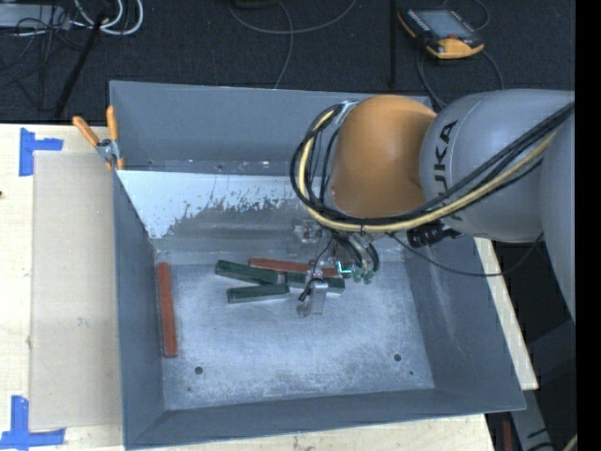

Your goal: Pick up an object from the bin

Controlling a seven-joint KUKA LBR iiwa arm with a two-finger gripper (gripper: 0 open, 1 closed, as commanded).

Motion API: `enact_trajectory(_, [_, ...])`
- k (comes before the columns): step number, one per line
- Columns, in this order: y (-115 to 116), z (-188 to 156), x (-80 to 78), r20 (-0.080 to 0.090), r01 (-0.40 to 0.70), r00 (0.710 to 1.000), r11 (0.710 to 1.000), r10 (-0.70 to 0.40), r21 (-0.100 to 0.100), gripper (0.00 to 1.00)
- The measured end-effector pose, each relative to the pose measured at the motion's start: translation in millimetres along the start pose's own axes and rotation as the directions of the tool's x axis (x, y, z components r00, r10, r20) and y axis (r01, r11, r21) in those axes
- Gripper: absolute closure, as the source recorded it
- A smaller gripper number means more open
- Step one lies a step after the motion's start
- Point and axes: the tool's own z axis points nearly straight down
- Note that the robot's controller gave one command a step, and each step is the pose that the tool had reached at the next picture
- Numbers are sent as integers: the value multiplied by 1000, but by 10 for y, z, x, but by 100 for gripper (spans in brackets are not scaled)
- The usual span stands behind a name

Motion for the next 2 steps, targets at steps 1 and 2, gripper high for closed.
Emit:
enact_trajectory(1, [-700, 985, -293, 3, 41, 999, 999, -41, 3, 0])
enact_trajectory(2, [-690, 986, -295, 7, 40, 999, 999, -40, 0, 0])
